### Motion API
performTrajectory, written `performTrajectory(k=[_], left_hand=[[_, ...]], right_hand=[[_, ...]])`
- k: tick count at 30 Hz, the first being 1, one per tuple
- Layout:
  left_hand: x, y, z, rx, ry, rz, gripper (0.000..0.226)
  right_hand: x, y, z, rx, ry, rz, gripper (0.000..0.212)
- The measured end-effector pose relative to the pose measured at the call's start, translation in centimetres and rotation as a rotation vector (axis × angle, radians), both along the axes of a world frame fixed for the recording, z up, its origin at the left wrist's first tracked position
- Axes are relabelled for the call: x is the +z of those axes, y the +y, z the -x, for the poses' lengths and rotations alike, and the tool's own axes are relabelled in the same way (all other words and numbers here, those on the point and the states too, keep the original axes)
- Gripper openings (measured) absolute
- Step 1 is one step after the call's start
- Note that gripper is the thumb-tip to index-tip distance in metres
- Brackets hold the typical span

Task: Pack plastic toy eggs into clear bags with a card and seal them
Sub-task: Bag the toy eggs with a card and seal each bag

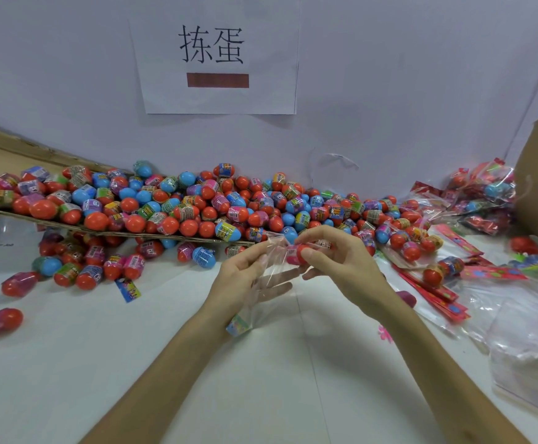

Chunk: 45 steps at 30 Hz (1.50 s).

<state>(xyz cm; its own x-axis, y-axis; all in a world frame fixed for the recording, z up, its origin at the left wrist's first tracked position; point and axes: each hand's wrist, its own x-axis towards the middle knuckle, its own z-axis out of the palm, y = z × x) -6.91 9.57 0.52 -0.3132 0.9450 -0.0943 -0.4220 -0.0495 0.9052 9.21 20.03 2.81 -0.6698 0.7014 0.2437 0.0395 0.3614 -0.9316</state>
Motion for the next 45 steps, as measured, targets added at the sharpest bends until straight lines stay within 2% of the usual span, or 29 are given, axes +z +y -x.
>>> performTrajectory(k=[2, 8, 15, 21, 24, 26, 28, 30, 33, 35, 37, 39, 40, 43, 45], left_hand=[[0.1, 0.0, 0.0, 0.005, 0.001, 0.005, 0.035], [0.0, -0.1, -0.4, -0.038, 0.011, 0.006, 0.034], [0.0, -0.1, -0.3, -0.052, 0.033, 0.004, 0.032], [-0.1, 0.2, 0.1, -0.058, -0.014, 0.012, 0.030], [0.2, 0.2, 0.2, -0.085, -0.066, 0.012, 0.035], [0.4, 0.2, 0.4, -0.090, -0.104, -0.001, 0.045], [0.5, 0.1, 0.5, -0.075, -0.108, -0.027, 0.043], [0.4, 0.0, 0.7, -0.056, -0.115, -0.043, 0.041], [0.4, 0.0, 0.8, -0.041, -0.146, -0.033, 0.034], [0.5, 0.0, 0.8, -0.037, -0.153, -0.029, 0.034], [0.5, 0.0, 0.9, -0.038, -0.146, -0.028, 0.038], [0.5, 0.0, 0.9, -0.043, -0.123, -0.025, 0.038], [0.5, 0.0, 0.9, -0.050, -0.110, -0.026, 0.036], [0.5, 0.0, 0.6, -0.070, -0.093, -0.033, 0.042], [0.4, 0.0, 0.3, -0.081, -0.069, -0.035, 0.046]], right_hand=[[0.0, -0.2, 0.1, -0.017, 0.014, -0.004, 0.013], [0.0, -0.4, 0.4, -0.238, 0.209, 0.030, 0.003], [-0.3, -0.3, 0.5, -0.142, 0.142, -0.029, 0.002], [-0.9, -0.2, 0.5, -0.105, -0.089, -0.290, 0.011], [-0.5, -0.1, 0.3, -0.019, -0.193, -0.329, 0.030], [0.4, 0.8, -0.6, -0.040, -0.172, -0.307, 0.028], [1.3, 2.4, -2.6, -0.169, -0.190, -0.354, 0.018], [1.7, 4.1, -5.2, -0.265, -0.374, -0.405, 0.006], [1.4, 5.6, -7.9, -0.217, -0.738, -0.344, 0.020], [1.2, 5.7, -8.1, -0.151, -0.825, -0.249, 0.022], [1.2, 5.5, -7.7, -0.127, -0.841, -0.270, 0.015], [1.4, 5.0, -7.0, -0.152, -0.731, -0.334, 0.009], [1.6, 4.7, -6.5, -0.182, -0.581, -0.341, 0.007], [2.2, 2.6, -4.3, -0.262, -0.060, -0.286, 0.025], [2.2, 1.0, -2.6, -0.276, 0.056, -0.321, 0.031]])
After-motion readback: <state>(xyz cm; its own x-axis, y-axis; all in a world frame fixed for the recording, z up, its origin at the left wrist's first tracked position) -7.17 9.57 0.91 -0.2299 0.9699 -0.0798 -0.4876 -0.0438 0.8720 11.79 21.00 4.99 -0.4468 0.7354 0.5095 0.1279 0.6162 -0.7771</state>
